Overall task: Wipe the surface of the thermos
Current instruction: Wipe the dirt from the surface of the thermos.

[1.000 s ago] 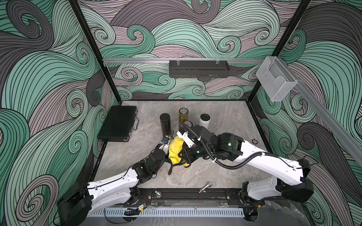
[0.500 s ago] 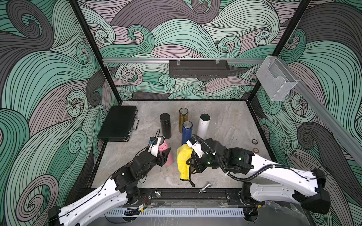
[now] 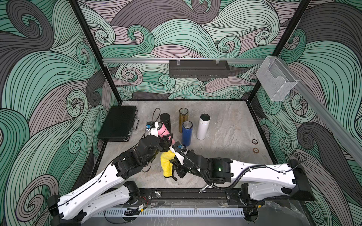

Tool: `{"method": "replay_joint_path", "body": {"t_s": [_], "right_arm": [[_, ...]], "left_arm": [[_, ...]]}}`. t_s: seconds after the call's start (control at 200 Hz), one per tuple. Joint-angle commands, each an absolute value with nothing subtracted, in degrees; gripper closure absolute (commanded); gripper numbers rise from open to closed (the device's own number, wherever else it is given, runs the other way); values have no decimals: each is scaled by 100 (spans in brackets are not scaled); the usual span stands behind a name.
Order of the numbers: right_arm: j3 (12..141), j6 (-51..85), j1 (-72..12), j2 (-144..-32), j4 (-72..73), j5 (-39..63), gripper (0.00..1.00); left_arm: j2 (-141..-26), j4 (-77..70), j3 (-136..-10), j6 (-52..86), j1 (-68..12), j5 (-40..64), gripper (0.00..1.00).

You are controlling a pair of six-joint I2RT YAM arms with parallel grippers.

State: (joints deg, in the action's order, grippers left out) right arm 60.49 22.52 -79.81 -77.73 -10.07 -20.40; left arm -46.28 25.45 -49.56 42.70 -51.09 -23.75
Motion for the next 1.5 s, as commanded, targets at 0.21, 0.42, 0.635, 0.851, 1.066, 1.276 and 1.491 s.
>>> {"method": "replay_joint_path", "body": {"t_s": [0.21, 0.42, 0.635, 0.851, 1.066, 1.276, 1.491], "right_arm": [[5839, 3388, -7932, -7747, -1596, -3697, 100], [4572, 4156, -7907, -6495, -1705, -3214, 100], [3921, 4341, -7749, -5892, -1291, -2662, 100], [3829, 3612, -7584, -6041, 102, -2036, 100], [4042, 3408, -7291, -6648, 803, -1401, 100], [3784, 3816, -7194, -6982, 905, -1255, 100], [3714, 3651, -6978, -6515, 1004, -1316, 100]], "left_arm": [[-4091, 2287, -5176, 4593, -5098, -2460, 100], [-4035, 2330, -5274, 4410, -5098, -2395, 100], [-3802, 1991, -5203, 4517, -5098, -2187, 100], [-3736, 1726, -5158, 4676, -5098, -2036, 100], [-3674, 1303, -4945, 4846, -5098, -1792, 100], [-3535, 1309, -4893, 4896, -5091, -1794, 100], [-3516, 1450, -4876, 4891, -5090, -1862, 100]]}}
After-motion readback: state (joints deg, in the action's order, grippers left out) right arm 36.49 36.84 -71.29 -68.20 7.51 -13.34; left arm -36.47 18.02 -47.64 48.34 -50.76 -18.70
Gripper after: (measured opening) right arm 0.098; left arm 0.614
